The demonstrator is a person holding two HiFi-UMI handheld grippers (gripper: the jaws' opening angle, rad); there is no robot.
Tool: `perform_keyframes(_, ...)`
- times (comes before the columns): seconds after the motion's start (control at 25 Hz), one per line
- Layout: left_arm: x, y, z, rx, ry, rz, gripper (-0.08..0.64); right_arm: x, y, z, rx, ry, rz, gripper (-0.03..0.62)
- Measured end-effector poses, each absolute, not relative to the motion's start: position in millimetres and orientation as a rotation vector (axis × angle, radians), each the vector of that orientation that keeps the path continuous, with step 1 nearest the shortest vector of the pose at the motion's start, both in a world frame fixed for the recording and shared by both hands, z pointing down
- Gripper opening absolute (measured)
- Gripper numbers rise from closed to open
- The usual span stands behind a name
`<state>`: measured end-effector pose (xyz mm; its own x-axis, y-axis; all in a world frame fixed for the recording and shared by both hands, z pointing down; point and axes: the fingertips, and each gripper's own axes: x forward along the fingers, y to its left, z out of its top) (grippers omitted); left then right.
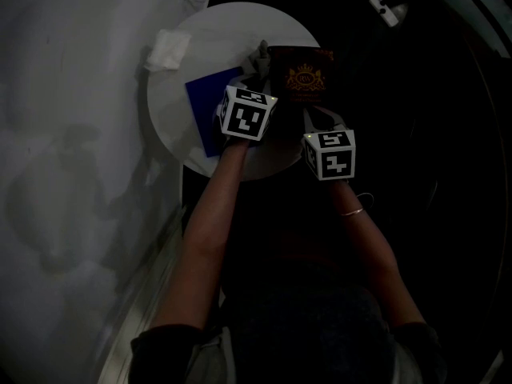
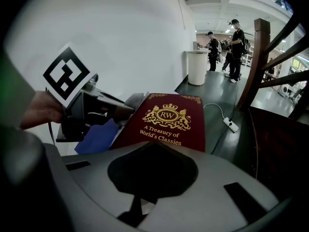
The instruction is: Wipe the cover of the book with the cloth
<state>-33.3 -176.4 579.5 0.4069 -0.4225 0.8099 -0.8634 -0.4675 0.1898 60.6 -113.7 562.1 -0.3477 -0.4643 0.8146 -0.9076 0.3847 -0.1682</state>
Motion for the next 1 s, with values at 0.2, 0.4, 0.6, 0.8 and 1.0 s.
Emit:
perform_keyframes(0.2,-31,-147,580,2.063,-1.047,0.939,0.034,62,-112,565,1.193,-1.962,0.802,0.029)
perform_keyframes(0.4,-29,-118,581,2.052,-1.016,0.938,0.034,61,-111,564,1.206,-1.968,0.776,0.029)
perform_keyframes(0.6,-24,-93,579,2.042,-1.002,0.939,0.034,62,-109,562,1.219,-1.979,0.782,0.029)
perform_keyframes(0.8,-23,-72,577,2.032,-0.982,0.941,0.034,65,-107,562,1.233,-1.972,0.783,0.029)
perform_keyframes(1.0,-21,-48,576,2.032,-0.948,0.944,0.034,65,-107,562,1.253,-1.965,0.783,0.029)
